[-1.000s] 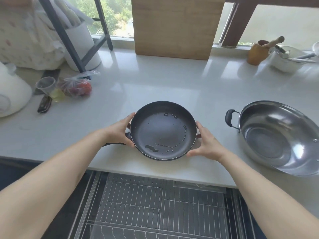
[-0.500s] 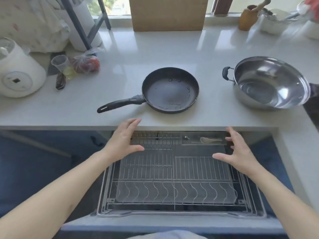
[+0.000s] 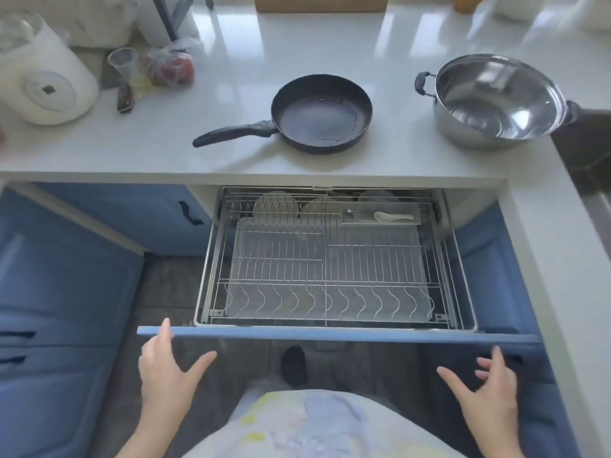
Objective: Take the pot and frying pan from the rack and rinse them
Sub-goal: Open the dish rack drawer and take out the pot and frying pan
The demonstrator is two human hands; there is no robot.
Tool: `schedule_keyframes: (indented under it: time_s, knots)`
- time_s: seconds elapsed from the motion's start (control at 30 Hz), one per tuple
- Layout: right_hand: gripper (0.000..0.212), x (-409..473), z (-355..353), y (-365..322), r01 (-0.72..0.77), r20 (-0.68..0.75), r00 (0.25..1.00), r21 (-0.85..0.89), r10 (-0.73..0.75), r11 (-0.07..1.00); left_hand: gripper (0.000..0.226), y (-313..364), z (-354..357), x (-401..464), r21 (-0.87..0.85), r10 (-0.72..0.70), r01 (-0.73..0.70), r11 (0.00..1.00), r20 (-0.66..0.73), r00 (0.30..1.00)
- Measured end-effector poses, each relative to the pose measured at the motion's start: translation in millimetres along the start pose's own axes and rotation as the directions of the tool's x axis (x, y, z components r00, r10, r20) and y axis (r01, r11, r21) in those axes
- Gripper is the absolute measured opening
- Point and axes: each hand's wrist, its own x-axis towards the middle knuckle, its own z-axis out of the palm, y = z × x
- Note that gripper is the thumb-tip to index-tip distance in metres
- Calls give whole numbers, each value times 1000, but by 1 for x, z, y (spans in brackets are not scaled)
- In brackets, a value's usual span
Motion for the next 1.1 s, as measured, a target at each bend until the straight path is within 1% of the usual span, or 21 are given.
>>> schedule_keyframes:
  time_s: [0.07,0.13,0.17,0.3,0.37,0.43,0.53,0.67,0.83,1.0,1.1]
  knots:
    - [114,-2,3,12,-111,15,994,-30,112,993,105,-9,10,-12,57,-185,185,981,6,983]
    - [118,6,5,19,-143,57,987,-81,148,986,112,-9,23,-17,137,-300,290,947,65,952]
    - [117,14,7,20,-146,72,985,-117,155,982,112,-5,30,-17,171,-332,315,934,84,940]
    - [111,43,12,6,-186,84,975,-185,204,965,107,21,52,-8,212,-308,289,933,60,949]
    - [105,50,14,-4,-228,66,968,-150,240,962,101,31,62,1,151,-328,320,935,28,944]
    - [102,51,16,-9,-248,50,965,-124,256,961,104,38,69,8,77,-362,361,929,0,932]
    - [102,55,17,-15,-254,39,964,-142,262,957,107,45,74,15,61,-372,373,926,-26,928]
    - [96,69,18,-31,-245,23,968,-168,252,955,106,51,74,32,80,-363,364,928,-25,931]
    - [94,98,23,-60,-291,27,954,-168,300,942,107,69,79,67,97,-374,375,922,-27,927]
    - [92,132,33,-87,-309,18,948,-173,317,935,106,95,83,102,85,-380,380,921,-14,925]
    - [94,150,37,-102,-319,12,945,-176,326,931,107,108,84,122,49,-388,387,921,0,922]
